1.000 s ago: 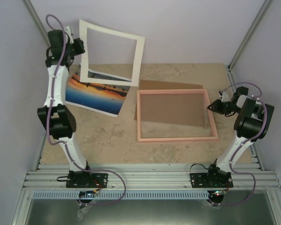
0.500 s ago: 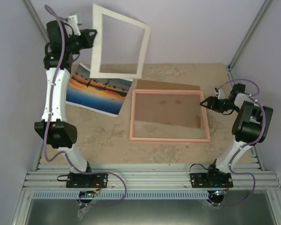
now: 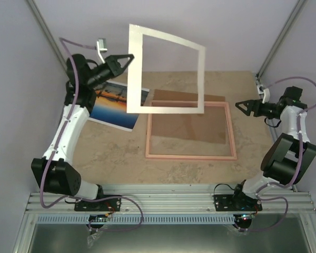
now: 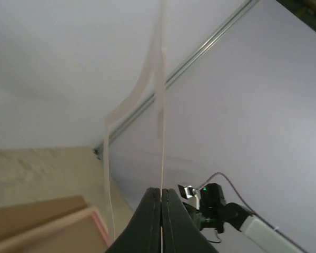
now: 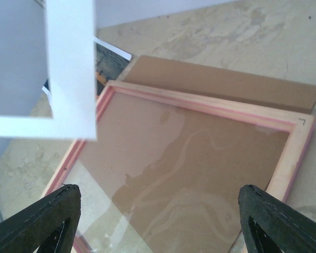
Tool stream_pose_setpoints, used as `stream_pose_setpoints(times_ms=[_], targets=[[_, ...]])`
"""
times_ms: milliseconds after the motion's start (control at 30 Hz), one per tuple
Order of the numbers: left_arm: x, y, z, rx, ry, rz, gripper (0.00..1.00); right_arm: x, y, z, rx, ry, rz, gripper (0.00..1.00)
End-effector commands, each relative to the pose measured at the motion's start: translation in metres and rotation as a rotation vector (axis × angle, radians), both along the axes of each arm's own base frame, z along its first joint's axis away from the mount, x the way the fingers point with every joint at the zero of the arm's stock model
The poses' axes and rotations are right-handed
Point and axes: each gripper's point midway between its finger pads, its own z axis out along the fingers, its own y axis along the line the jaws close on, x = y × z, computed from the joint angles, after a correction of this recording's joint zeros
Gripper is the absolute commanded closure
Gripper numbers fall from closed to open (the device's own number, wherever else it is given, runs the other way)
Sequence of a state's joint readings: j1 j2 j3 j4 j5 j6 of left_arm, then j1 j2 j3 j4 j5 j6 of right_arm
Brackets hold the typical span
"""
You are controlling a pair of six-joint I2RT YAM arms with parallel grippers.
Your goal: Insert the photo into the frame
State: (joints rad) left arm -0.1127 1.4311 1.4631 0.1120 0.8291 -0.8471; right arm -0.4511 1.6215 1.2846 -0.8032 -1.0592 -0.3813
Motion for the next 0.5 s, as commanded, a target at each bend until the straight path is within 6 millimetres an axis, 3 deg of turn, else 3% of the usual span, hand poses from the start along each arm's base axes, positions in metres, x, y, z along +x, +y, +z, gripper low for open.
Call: stream_pose_setpoints(times_ms=[0, 133, 300, 433, 467], targets=[[-0.016, -0.026, -0.016, -0.175, 0.135, -0.136, 1.00, -0.011, 0.001, 0.015, 0.035, -0.030, 0.022, 0.18], [-0.017, -0.038, -0.088, -0.160, 0.352, -0.109, 1.00, -0.018, -0.008, 0.002, 0.032, 0.015, -0.009, 0.18], [-0.027, -0.032, -0.196, -0.127, 0.600, 0.040, 1.00, -0.028, -0.014, -0.011, -0.001, 0.042, -0.036, 0.19], [-0.032, -0.016, -0.260, -0.093, 0.687, 0.155, 1.00, -0.032, -0.014, -0.017, -0.029, 0.045, -0.040, 0.19], [-0.032, -0.015, -0.267, -0.095, 0.686, 0.162, 1.00, -0.032, -0.014, -0.019, -0.034, 0.046, -0.041, 0.19]])
